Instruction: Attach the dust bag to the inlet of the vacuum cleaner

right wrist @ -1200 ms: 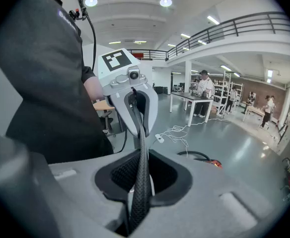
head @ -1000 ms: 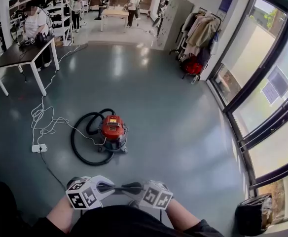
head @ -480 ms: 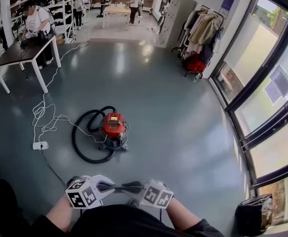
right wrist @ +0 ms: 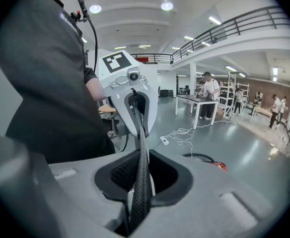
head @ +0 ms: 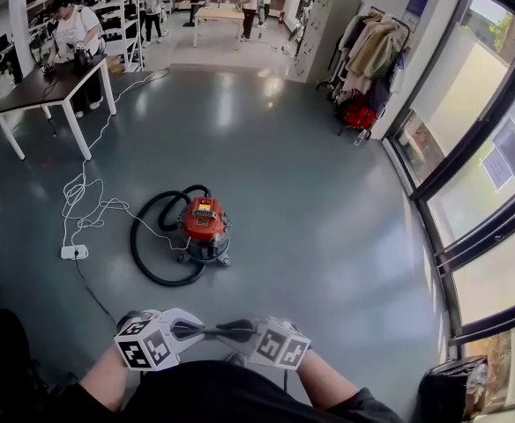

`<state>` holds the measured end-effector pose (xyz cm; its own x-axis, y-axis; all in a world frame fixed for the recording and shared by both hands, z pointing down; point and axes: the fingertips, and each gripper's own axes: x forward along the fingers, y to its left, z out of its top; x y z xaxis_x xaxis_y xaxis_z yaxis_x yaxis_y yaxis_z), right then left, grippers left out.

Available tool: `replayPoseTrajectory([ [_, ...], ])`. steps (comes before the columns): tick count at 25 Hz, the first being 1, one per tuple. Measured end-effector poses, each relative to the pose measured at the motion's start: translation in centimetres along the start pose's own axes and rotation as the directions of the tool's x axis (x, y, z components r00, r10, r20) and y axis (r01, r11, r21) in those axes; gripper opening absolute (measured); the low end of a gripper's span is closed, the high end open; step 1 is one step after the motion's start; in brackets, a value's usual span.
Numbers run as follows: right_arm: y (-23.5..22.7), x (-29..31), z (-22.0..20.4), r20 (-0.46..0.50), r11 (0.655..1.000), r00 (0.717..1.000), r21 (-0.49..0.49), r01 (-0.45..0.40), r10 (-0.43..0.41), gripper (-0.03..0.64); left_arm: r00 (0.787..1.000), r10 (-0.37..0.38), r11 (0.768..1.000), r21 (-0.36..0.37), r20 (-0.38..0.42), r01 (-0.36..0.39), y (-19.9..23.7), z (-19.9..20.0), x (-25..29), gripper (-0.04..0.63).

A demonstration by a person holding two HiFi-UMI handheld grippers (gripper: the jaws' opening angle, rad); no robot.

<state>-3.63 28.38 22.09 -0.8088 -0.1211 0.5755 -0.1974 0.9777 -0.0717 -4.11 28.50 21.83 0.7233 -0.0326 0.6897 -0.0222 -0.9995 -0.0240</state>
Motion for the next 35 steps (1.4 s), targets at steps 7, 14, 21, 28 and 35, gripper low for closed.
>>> replayPoseTrajectory([
  [7,-0.5,-2.3,-1.9,0.019,0.999,0.999,-0.023,-0.029,0.029,0.038,0.999,0.029,0.999,-0.021,-0.023,-0.029,-0.2,1.9,2.3,0.046],
  [14,-1.5,-3.6,-3.2,0.020,0.999,0.999,-0.031,-0.036,0.037,0.038,0.999,0.044,0.998,-0.032,-0.026,-0.045,0.3,3.0,4.1,0.046],
  [21,-4.0,-2.6,-3.1,-0.014,0.999,1.000,-0.025,-0.028,0.028,0.038,0.999,0.033,0.999,-0.035,-0.020,-0.034,2.7,2.3,4.1,0.046],
  [28,-7.8,0.4,-0.5,-0.017,1.000,1.000,-0.002,0.023,-0.023,0.038,1.000,0.000,1.000,-0.001,-0.005,0.000,7.5,0.2,2.0,0.046],
  [35,-12.6,4.6,2.6,-0.037,0.996,0.996,0.016,0.083,-0.083,0.038,0.999,-0.045,0.998,0.050,0.019,0.044,13.3,-2.9,-0.7,0.046],
])
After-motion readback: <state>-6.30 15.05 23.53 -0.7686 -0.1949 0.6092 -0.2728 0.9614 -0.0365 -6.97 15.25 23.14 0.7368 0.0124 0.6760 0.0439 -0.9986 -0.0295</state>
